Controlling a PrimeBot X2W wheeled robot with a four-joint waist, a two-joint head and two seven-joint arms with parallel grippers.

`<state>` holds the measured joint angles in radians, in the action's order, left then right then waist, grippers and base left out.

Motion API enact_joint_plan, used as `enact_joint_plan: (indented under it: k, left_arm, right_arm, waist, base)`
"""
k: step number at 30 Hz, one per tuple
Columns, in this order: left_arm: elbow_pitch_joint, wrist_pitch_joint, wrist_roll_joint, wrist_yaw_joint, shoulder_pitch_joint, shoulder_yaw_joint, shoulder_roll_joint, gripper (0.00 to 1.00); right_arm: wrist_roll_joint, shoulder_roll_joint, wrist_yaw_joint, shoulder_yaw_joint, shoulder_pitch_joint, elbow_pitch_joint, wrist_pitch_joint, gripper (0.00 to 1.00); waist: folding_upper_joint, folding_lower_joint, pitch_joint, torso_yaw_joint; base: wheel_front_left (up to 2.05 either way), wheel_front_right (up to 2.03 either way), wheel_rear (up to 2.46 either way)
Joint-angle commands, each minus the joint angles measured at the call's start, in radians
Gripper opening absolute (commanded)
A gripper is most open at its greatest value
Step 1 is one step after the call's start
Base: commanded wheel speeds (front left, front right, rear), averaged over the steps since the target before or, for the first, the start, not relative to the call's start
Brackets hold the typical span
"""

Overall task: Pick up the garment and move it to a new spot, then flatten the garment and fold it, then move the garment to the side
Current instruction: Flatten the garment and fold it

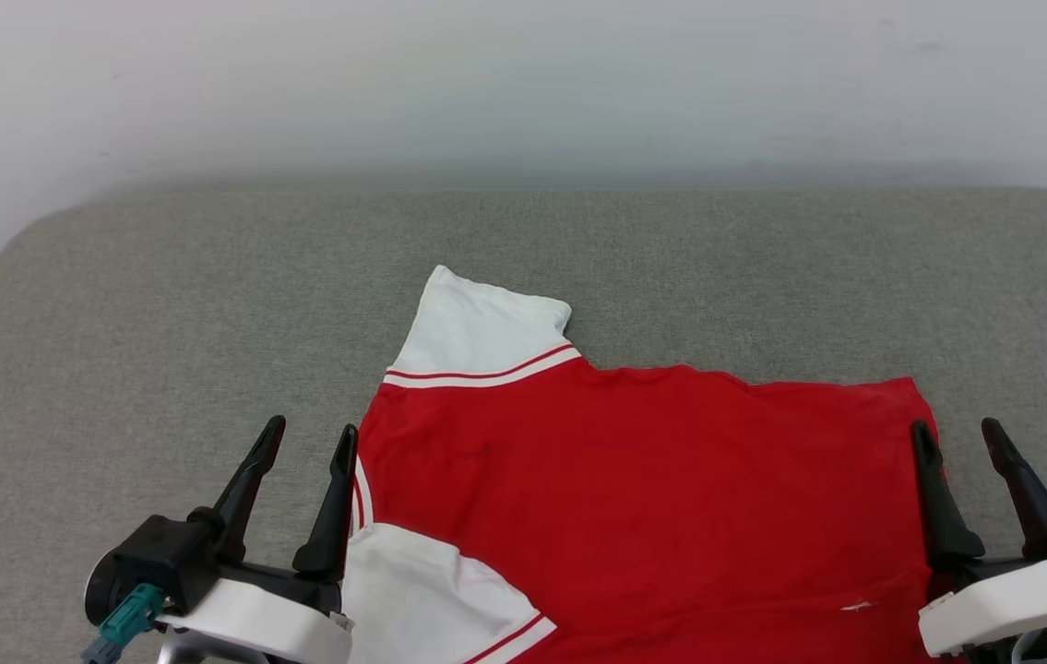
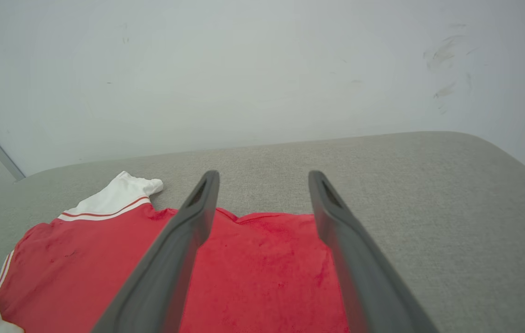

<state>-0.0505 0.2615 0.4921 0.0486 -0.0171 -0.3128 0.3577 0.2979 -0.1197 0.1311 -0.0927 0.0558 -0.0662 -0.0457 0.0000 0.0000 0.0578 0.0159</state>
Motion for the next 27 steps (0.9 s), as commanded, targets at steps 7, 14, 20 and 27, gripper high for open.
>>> enact_joint_plan:
  k: [7,14,20,27]
  left_arm:
    - [0.05,0.004,-0.043,-0.091,-0.061,0.049,-0.019,1.0]
    - [0.117,-0.183,-0.014,-0.154,-0.294,0.02,0.075,1.0]
    - [0.205,-0.481,0.073,-0.177,-0.55,-0.042,0.178,1.0]
    - [0.321,-0.815,0.213,-0.179,-0.779,-0.117,0.264,1.0]
  right_arm:
    - [-0.01,0.001,-0.001,0.028,-0.048,-0.008,-0.009,1.0]
    - [-0.022,0.002,-0.001,0.043,-0.096,-0.044,0.003,1.0]
    - [-0.035,0.013,-0.001,0.066,-0.146,-0.072,-0.001,1.0]
    - [-0.043,0.028,-0.001,0.096,-0.191,-0.087,-0.01,1.0]
  waist:
    - [0.0,0.0,0.071,-0.038]
    - [0.0,0.0,0.18,-0.088]
    - [0.0,0.0,0.277,-0.139]
    - [0.0,0.0,0.367,-0.192]
  base:
    - [0.0,0.0,0.0]
    - [0.0,0.0,0.0]
    - [0.0,0.0,0.0]
    - [0.0,0.0,0.0]
